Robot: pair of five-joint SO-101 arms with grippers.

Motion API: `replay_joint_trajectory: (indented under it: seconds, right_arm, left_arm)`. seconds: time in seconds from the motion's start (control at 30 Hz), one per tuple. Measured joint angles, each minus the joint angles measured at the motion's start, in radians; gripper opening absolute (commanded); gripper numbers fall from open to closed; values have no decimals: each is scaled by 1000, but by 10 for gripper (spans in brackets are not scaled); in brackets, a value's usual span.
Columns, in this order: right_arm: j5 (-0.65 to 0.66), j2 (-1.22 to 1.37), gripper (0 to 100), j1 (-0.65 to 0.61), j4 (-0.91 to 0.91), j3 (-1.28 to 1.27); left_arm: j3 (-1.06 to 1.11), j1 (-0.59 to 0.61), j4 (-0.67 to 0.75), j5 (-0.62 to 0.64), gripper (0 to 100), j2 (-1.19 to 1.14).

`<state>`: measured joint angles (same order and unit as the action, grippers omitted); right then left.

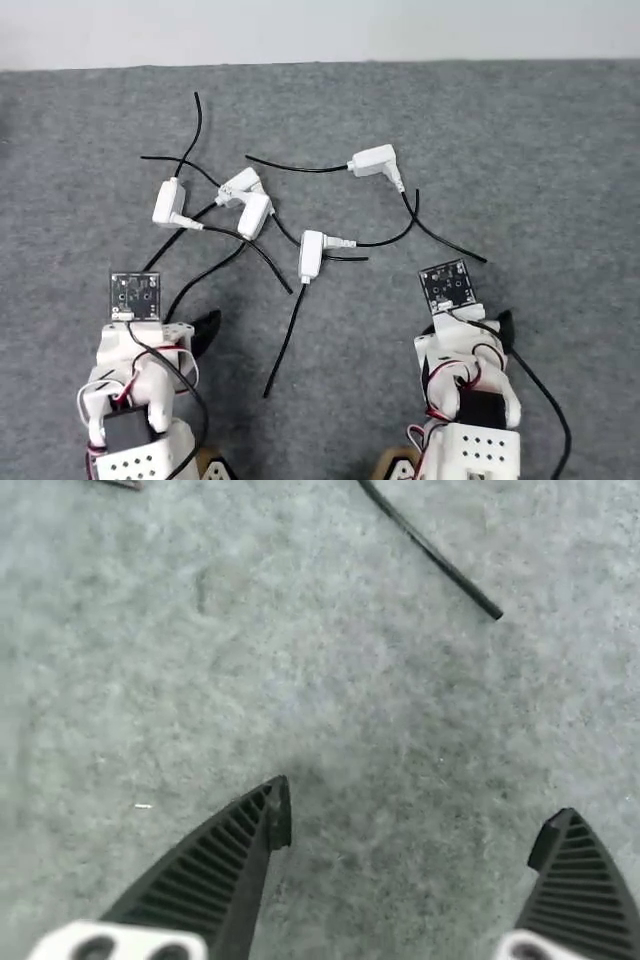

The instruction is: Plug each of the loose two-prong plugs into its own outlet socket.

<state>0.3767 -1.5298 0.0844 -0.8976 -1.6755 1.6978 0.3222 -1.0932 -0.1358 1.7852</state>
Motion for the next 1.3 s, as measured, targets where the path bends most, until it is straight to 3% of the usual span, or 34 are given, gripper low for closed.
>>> replay_joint_trajectory:
  seconds: [0.27, 0.5, 0.6, 1.3]
  right_arm:
    - [0, 0, 373, 0, -31, 0]
    - [0, 0, 373, 0, -31, 0]
    - [0, 0, 373, 0, -31, 0]
    - [0, 0, 373, 0, -31, 0]
  left_arm:
    - [0, 0, -63, 25, 393, 9]
    - [0, 0, -80, 324, 393, 9]
    - [0, 0, -141, 397, 393, 9]
    - [0, 0, -158, 423, 393, 9]
